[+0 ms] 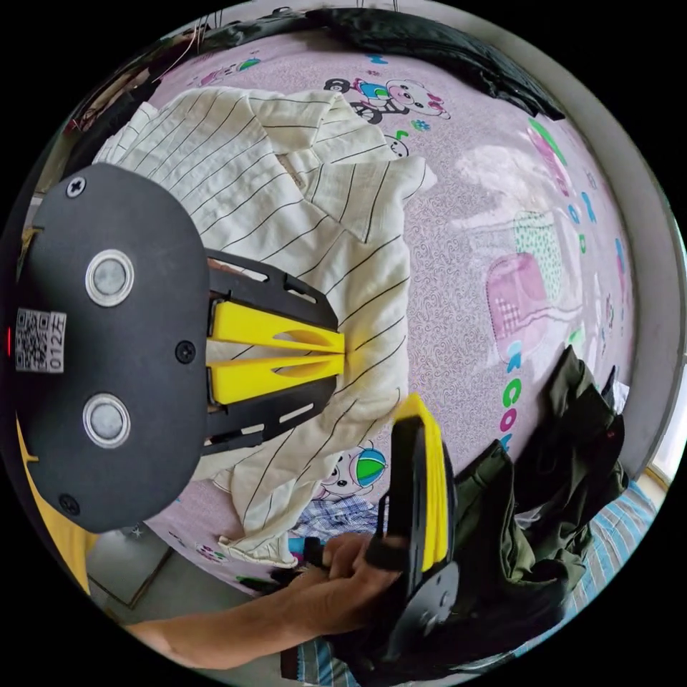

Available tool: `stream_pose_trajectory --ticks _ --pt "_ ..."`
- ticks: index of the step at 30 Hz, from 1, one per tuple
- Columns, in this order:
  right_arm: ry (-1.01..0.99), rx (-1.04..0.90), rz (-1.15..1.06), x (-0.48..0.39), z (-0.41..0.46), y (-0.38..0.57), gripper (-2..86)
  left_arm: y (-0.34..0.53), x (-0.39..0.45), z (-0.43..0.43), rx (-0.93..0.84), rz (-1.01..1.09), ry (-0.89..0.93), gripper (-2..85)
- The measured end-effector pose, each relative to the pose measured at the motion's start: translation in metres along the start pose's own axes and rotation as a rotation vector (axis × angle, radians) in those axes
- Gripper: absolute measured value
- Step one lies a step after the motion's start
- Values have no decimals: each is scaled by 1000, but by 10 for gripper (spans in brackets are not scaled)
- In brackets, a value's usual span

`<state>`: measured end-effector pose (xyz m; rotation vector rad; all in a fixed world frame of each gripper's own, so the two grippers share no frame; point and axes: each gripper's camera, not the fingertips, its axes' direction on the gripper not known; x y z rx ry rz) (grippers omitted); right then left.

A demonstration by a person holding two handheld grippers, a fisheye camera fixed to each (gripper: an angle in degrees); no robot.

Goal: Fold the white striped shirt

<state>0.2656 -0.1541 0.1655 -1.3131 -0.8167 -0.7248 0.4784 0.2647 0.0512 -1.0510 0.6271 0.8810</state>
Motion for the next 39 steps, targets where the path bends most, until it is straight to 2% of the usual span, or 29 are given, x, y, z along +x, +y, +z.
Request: stream_pose_trajectory --ticks 4,8,10,11,13,17,19,23,27,31,35,38,39 --pt "-107 -6 -40 -5 -1 60 48 1 5 2 6 16 -20 5" --pt "39 -163 -116 -19 44 103 33 5 14 5 21 35 -75 5" --pt "138 -122 -131 -19 50 116 15 6 16 7 26 32 -83 6" --pt "246 -97 -83 -15 49 121 9 7 16 7 26 26 -79 6" --pt "306 -57 -31 -10 43 131 6 7 14 9 24 15 -63 6" --pt "72 -18 20 -12 22 177 12 9 10 12 19 -3 -28 5" --pt "71 15 77 -12 15 210 19 10 12 13 14 0 -36 5" --pt "175 128 291 -7 -3 312 39 13 16 15 16 9 -67 4" --pt "287 138 441 -3 0 387 65 19 16 17 22 -4 -69 4" --pt "293 97 250 -21 12 414 91 23 15 19 19 -6 -74 4" --pt "409 -111 3 -37 49 404 104 28 15 20 13 -15 -84 4" --pt "431 -233 9 -20 77 400 48 33 15 21 15 -13 -101 5" --pt "441 -222 3 -19 75 400 43 35 14 21 17 -14 -107 5"
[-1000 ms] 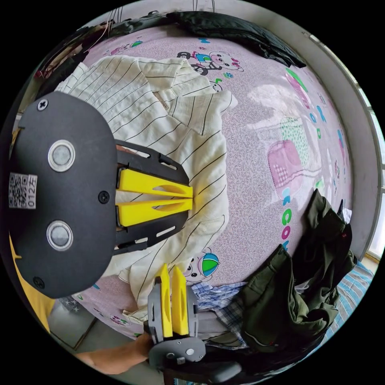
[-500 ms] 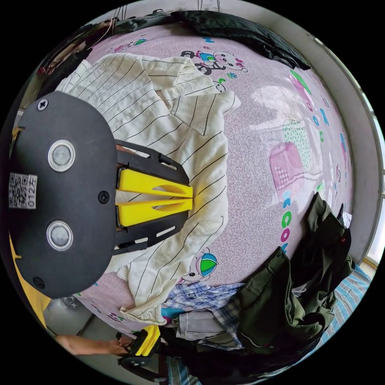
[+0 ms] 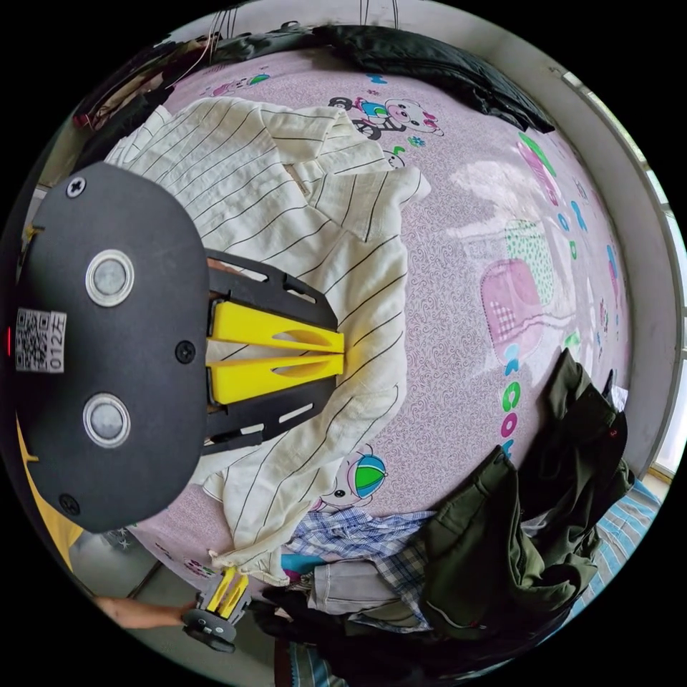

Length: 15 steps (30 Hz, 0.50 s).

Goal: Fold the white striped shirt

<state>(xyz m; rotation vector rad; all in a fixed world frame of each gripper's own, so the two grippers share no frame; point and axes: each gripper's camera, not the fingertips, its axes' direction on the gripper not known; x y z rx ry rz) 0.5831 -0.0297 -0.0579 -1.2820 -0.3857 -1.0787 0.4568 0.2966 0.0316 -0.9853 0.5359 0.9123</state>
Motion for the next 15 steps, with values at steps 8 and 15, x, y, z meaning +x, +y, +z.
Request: stream_pose_trajectory --ticks 8,15 --pt "-339 181 353 112 -37 24 17 12 -11 1 -19 -11 10 6" --pt "-790 437 578 202 -59 61 8 31 -38 -6 1 -43 126 3"
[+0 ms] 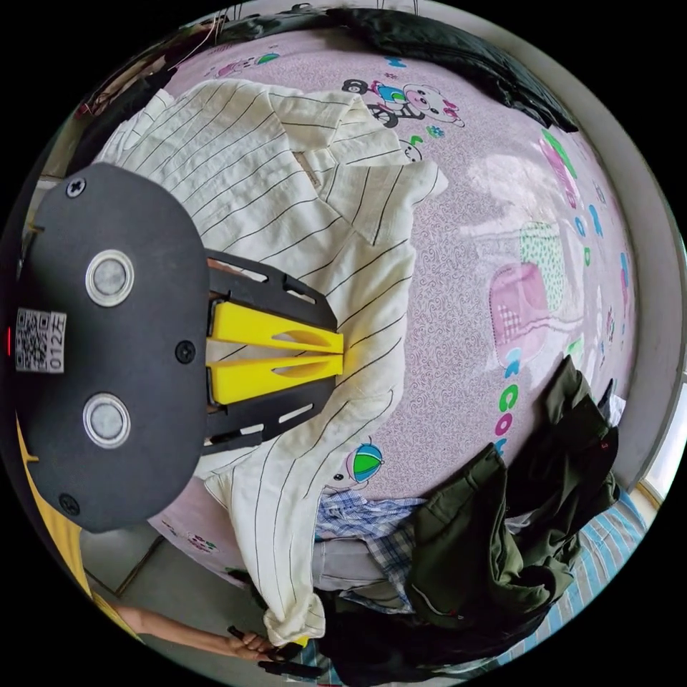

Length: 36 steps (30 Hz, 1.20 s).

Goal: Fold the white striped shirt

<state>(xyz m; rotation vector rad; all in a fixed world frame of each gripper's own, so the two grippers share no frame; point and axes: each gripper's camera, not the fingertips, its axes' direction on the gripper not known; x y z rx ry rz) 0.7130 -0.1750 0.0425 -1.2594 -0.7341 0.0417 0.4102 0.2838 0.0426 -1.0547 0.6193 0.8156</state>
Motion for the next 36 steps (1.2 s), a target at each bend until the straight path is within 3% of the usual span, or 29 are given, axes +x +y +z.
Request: stream_pose_trajectory --ticks 8,11,15,17,22,30,36 --pt "-61 -27 33 10 -3 -30 7 72 1 -63 199 14 118 1" --pt "-118 -19 73 22 0 -39 7 115 13 -62 166 68 77 1" --pt "-232 13 81 18 3 -45 8 143 19 -19 -45 139 215 0" --pt "-276 -1 44 -1 6 -47 10 148 13 -8 -81 103 194 0" --pt "-354 -66 -109 -71 22 -53 12 159 -25 -38 36 -22 325 0" --pt "-397 -312 -357 -230 153 -61 17 208 -135 -81 146 -268 376 3" --pt "-239 -510 -488 -316 315 -17 32 278 -205 -96 213 -503 321 3"
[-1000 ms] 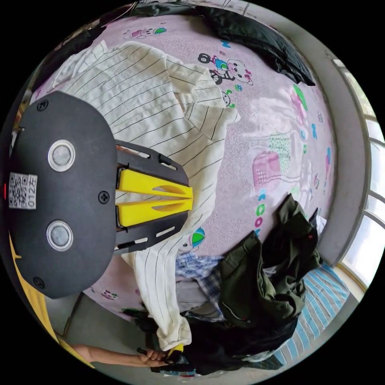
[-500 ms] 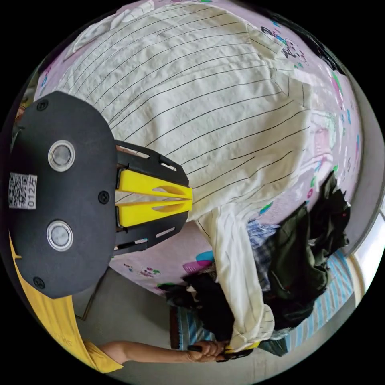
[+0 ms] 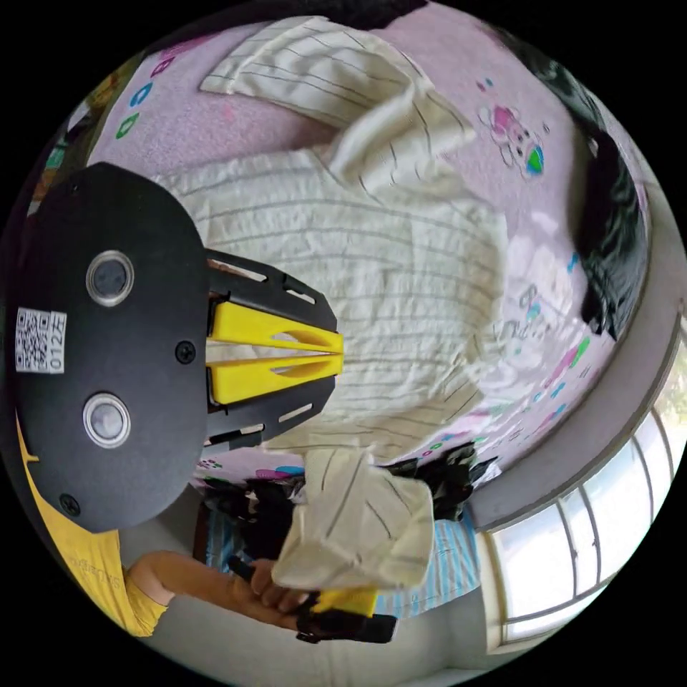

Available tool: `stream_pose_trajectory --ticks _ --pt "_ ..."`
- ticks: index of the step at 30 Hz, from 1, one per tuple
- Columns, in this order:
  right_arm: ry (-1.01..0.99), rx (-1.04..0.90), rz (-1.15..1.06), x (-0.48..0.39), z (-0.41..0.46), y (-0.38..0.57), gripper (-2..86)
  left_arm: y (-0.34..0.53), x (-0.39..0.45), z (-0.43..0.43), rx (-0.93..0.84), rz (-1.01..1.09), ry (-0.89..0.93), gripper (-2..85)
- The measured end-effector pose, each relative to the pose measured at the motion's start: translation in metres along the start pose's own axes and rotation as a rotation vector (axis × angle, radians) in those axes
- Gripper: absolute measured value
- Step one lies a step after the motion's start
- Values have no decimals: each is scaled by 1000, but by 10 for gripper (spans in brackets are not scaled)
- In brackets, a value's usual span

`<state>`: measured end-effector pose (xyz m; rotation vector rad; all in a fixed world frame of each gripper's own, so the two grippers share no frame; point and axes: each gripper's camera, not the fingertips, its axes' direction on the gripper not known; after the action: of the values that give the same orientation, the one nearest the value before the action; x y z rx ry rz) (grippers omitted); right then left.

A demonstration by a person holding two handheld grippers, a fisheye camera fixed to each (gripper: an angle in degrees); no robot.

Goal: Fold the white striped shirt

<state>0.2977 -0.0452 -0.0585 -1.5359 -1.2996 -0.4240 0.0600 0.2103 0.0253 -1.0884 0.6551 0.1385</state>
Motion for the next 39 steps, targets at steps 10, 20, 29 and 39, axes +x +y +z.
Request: stream_pose_trajectory --ticks 10,20,29,39 --pt "301 -86 -129 -41 55 34 64 60 -30 -25 49 67 -152 8" --pt "613 -76 -102 -18 -42 54 64 29 42 -9 -29 424 -298 78" --pt "633 -181 -192 -50 -14 0 74 -28 66 23 -206 465 -291 102" --pt "642 -195 -194 -69 -17 -23 69 -24 93 6 -206 538 -393 76"
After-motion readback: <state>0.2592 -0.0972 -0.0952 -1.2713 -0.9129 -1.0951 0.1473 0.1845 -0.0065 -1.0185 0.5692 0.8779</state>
